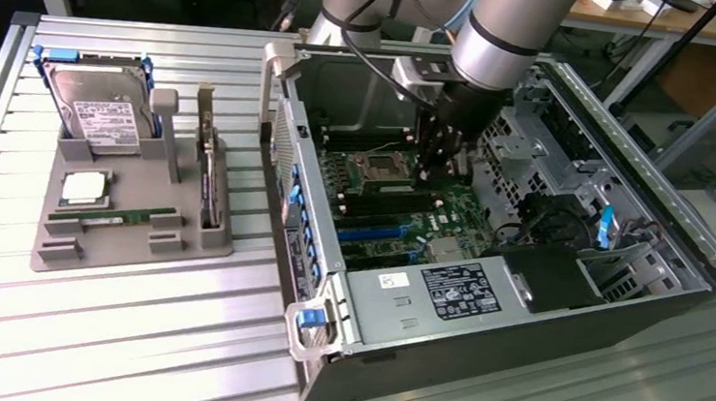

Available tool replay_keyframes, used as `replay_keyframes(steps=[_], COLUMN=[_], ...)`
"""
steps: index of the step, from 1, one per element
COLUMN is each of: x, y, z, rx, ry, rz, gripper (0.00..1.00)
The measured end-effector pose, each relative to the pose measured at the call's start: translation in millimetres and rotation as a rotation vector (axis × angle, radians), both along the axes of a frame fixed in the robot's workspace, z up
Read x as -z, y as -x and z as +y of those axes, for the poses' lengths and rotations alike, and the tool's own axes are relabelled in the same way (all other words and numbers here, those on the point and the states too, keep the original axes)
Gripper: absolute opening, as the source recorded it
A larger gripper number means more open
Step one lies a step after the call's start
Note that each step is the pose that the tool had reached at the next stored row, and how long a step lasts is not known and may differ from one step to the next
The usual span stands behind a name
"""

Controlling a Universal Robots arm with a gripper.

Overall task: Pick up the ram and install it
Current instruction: 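Insert the ram into the slot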

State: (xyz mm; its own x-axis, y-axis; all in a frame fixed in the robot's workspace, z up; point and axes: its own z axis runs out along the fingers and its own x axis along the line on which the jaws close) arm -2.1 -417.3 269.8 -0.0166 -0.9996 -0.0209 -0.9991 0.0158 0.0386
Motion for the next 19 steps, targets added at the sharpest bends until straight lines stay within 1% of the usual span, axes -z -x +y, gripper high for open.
replay_keyframes(steps=[3,5,7,9,11,12,14,19], x=[1.1,2.5,4.3,7.2,8.7,9.4,11.8,17.2], y=[-0.2,-0.2,0.3,3.9,4.6,4.8,4.8,4.8], z=[0.0,0.0,0.0,0.0,0.2,0.6,3.2,3.8], rx=[-0.022,-0.03,-0.03,-0.029,-0.018,-0.011,-0.003,-0.003], ry=[0.0034,0.0038,0.0045,0.0048,0.0049,0.0049,0.0045,0.0048], rz=[0.0001,0.0,0.0,0.0,0.0001,0.0001,0.0,0.0001], gripper=[0.13,0.13,0.13,0.13,0.13,0.13,0.13,0.13])
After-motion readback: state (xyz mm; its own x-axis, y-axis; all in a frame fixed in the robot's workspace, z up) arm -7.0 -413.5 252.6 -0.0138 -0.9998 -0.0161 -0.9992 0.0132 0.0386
